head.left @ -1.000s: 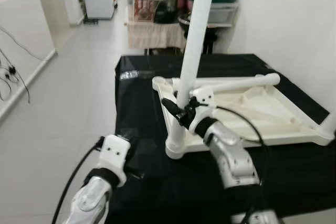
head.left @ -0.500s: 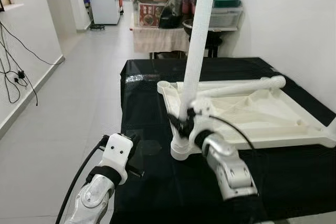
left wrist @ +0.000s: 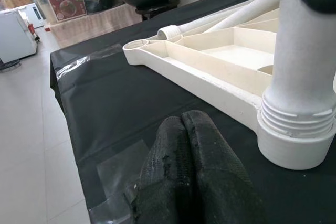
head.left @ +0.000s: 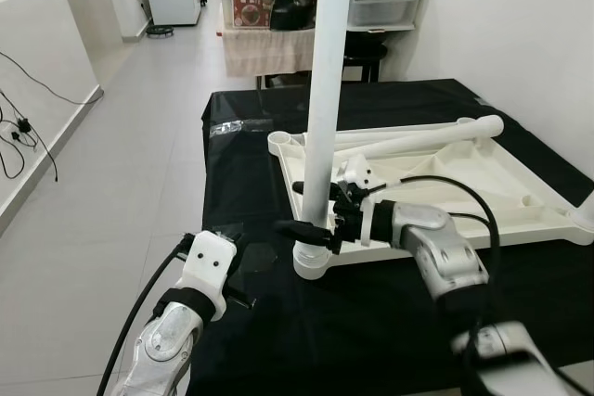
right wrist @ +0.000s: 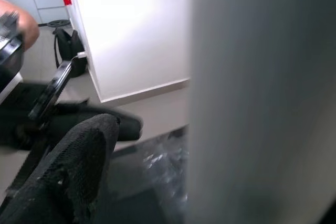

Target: Building children table

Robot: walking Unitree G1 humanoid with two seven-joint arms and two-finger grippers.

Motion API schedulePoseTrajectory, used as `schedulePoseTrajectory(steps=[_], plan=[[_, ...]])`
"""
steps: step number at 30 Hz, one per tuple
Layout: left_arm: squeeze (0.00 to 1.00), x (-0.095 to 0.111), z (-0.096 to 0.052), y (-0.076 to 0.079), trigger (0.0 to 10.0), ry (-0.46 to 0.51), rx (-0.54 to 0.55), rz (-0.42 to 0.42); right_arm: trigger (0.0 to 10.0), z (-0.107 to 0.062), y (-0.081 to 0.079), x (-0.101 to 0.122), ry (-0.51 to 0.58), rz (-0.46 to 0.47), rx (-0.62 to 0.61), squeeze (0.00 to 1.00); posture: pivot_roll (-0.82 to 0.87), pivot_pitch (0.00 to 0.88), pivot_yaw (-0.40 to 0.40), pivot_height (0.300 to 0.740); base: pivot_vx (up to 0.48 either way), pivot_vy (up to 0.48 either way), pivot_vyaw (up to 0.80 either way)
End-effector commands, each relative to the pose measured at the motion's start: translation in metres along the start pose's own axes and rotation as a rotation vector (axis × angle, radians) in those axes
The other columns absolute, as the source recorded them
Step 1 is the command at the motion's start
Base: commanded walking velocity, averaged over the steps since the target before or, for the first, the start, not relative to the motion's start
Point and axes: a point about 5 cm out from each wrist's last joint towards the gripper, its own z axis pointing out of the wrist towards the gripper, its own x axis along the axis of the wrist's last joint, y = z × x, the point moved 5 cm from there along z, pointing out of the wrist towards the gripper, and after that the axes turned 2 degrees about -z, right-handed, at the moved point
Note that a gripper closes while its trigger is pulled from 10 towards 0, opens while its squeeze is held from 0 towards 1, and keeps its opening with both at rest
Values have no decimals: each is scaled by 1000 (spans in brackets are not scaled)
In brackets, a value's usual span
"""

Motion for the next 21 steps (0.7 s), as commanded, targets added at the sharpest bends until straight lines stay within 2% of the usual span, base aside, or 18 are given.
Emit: schedulePoseTrajectory(steps=[1,3,4,5,6,7,15,21], plan=[[0,-4,-1,0,10000,-15,0,6,10000,-2,6,1,14,14,-2,0,4,0,-33,740,0,0,0],[0,-4,-1,1,10000,-16,-2,5,10000,-4,15,-1,-7,59,-9,0,12,0,-38,740,0,0,0],[0,-4,-1,1,10000,-16,-2,5,10000,-4,15,-1,-7,59,-9,0,12,0,-38,740,0,0,0],[0,-4,-1,1,10000,-16,-3,5,4627,-6,17,-3,-18,71,10,0,19,0,-42,740,0,0,0],[0,-4,-1,1,10000,-16,-3,5,4627,-6,17,-3,-18,71,10,0,19,0,-42,740,0,0,0],[0,-4,-1,2,10000,-16,-3,4,0,-9,17,-5,-24,86,36,0,22,0,-48,740,0,0,0],[0,-3,0,4,10000,-14,-3,-1,0,-18,21,-7,-29,93,59,0,12,0,-50,740,0,0,0],[0,-2,0,5,10000,-10,-4,-7,0,-27,24,-15,-44,17,-19,0,-5,0,-50,740,0,0,0]])
